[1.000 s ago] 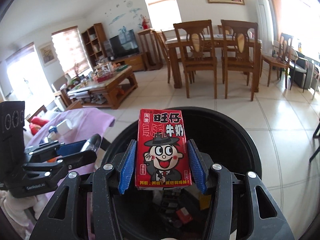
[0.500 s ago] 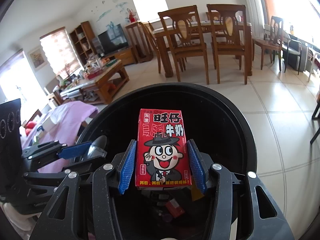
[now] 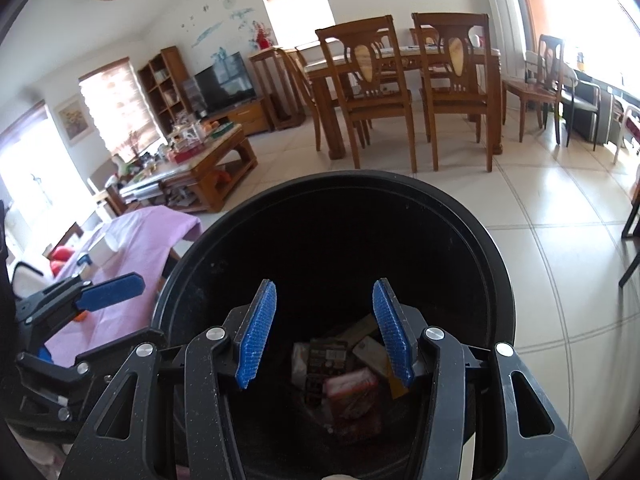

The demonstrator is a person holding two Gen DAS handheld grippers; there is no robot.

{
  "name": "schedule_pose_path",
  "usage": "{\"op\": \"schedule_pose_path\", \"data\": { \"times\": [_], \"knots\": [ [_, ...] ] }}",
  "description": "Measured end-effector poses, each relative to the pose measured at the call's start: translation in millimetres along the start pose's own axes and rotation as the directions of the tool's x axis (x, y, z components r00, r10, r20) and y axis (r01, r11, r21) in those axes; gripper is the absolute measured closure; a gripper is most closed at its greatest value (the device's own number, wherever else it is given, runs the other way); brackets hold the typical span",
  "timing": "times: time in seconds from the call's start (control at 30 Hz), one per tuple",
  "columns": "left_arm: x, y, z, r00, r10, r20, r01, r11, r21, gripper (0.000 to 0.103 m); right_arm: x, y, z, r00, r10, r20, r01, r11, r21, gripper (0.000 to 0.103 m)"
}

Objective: Collect trash
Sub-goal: 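Carry the dome and milk box over the bin and open both grippers, then grasp the orange with the right gripper while the left grasps the blue tube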

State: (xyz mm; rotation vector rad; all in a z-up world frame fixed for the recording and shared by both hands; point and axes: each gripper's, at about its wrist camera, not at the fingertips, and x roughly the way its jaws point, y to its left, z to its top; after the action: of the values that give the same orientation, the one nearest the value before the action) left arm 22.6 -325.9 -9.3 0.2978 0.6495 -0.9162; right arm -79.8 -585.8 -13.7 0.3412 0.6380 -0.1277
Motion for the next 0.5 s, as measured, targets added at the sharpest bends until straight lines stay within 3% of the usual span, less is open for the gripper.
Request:
{"op": "schedule_pose_path", "data": {
  "times": [0.17,0.27,0.5],
  "knots": [
    [-22.4,10.7,-2.7,0.999,0.025,0.034,-0.024,1.0,-0.012,0.029,-7.0,21.1,3.6,1.0,0.016,0.019,-0.016,1.0,-0.016,0.041],
    [-39.5,22.3,-7.6,0.996,0.065,0.061,-0.064,0.998,-0.022,0.018,-5.9,40.4,5.9,0.999,0.045,0.015,-0.044,0.998,-0.045,0.034],
    [-79.7,63.0,-19.5,0.983,0.16,0.09,-0.152,0.984,-0.087,0.016,4.5,103.8,17.6,0.992,0.126,0.0,-0.125,0.984,-0.13,0.03]
  ]
}}
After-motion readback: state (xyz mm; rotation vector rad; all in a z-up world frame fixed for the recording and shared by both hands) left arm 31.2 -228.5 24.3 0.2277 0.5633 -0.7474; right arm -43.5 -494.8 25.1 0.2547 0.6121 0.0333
